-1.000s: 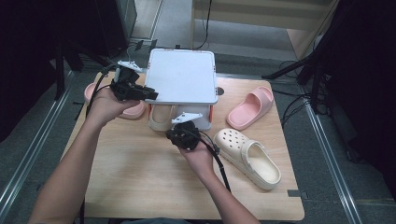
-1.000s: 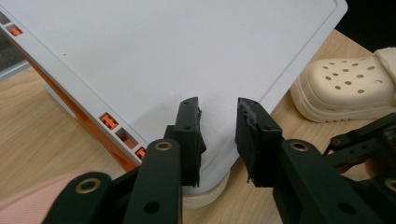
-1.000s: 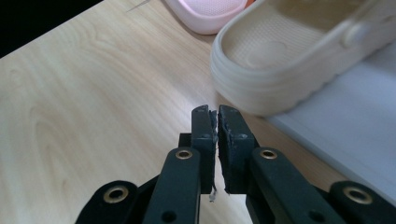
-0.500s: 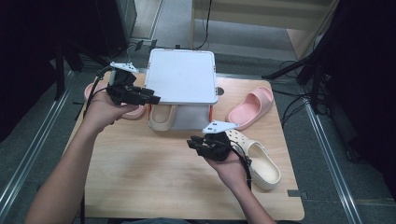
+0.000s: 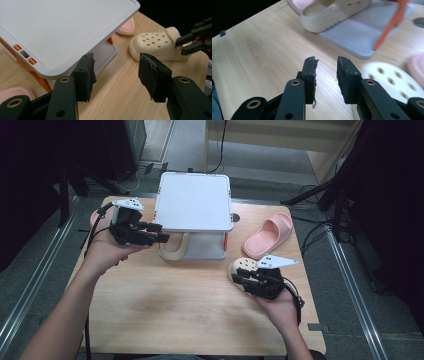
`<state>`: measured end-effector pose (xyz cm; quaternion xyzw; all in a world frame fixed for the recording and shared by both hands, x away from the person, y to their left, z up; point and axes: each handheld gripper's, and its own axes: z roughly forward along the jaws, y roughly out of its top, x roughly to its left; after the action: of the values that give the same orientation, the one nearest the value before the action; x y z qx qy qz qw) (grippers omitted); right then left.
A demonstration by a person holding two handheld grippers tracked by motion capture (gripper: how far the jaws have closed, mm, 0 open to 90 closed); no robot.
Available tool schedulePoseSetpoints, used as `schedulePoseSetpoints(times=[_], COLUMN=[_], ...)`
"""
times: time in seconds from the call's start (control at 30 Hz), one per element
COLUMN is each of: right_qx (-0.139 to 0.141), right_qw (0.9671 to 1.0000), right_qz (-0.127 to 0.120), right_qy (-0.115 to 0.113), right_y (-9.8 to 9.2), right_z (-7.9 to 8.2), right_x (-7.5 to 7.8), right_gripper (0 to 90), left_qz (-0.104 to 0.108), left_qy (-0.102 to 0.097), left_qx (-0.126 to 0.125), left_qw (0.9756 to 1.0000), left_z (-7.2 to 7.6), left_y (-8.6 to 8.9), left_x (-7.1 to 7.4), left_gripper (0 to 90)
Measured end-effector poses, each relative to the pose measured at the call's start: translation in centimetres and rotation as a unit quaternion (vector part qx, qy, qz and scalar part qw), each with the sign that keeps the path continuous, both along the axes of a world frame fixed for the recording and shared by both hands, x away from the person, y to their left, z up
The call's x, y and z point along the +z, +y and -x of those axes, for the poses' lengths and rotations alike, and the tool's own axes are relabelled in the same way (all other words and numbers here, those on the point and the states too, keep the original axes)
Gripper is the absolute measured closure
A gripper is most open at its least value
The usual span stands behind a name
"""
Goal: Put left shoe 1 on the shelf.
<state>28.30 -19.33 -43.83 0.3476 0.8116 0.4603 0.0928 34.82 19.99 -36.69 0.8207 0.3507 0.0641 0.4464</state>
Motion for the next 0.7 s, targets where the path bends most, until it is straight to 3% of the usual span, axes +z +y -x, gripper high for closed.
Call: schedulePoseSetpoints(times=[0.37,0.67,0.7], right_qx=[-0.055,-0.081,-0.087], right_qw=[0.9982,0.9958,0.9948], right_qz=[0.002,0.019,0.031], right_qy=[0.022,0.037,0.043], right_y=[-5.5,-7.5,-7.7], right_z=[1.3,1.5,1.6], right_x=[-0.6,-1.2,-1.5], right_gripper=[69.2,68.2,67.0], left_qz=[-0.017,-0.026,-0.028], left_qy=[-0.002,-0.004,-0.004], left_qx=[-0.002,0.004,0.006], left_qw=[0.9998,0.9996,0.9996], left_z=[1.7,2.6,2.6], left_y=[-0.6,-0.3,-0.1], left_x=[-2.7,-4.0,-4.2], left_gripper=[45.5,45.3,45.1])
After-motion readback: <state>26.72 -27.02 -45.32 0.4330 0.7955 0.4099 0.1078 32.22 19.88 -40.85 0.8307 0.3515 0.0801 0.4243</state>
